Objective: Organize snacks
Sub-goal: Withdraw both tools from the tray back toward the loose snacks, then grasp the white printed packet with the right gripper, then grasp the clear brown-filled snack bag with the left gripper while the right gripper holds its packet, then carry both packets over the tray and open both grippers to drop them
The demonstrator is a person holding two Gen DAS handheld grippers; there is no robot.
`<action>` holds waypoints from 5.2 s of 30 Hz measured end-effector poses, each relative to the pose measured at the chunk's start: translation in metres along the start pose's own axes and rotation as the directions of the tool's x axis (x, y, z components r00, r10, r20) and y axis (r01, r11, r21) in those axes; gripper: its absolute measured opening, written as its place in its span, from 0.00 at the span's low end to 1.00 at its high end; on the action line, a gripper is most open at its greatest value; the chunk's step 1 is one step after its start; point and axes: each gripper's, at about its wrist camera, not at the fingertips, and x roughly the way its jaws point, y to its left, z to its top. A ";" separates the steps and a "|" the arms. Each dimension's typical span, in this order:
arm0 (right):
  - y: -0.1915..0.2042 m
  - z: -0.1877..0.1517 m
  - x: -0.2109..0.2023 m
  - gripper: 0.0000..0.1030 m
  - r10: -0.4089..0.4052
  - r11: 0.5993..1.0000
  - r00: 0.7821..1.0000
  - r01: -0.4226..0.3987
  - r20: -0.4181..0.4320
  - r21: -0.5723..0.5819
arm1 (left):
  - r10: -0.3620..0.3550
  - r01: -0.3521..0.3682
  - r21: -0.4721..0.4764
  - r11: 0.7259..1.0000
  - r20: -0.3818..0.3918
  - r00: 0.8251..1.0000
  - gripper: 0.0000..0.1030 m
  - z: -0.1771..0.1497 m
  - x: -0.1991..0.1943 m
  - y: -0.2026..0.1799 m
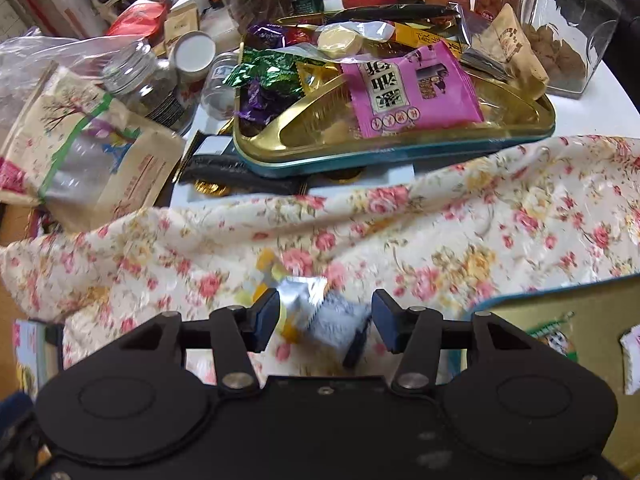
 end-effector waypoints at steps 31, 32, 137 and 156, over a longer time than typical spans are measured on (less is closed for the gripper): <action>0.083 -0.075 0.036 0.53 0.035 0.899 0.983 -0.108 -0.178 -0.424 | -0.002 0.001 -0.093 0.996 -0.011 1.000 0.55 0.007 0.001 0.030; 0.083 -0.076 0.035 0.53 0.038 0.894 0.983 -0.115 -0.182 -0.434 | -0.004 0.003 -0.091 0.996 -0.013 1.000 0.55 0.007 0.002 0.030; -0.199 -0.010 -0.111 0.35 -0.081 0.941 0.976 0.009 0.200 0.337 | -0.144 0.143 -0.036 0.989 -0.042 0.989 0.46 -0.011 0.011 -0.052; -0.323 -0.039 -0.117 0.35 -0.236 0.817 0.968 0.148 0.089 0.558 | -0.419 0.460 0.313 0.831 -0.191 0.887 0.46 -0.071 -0.011 -0.195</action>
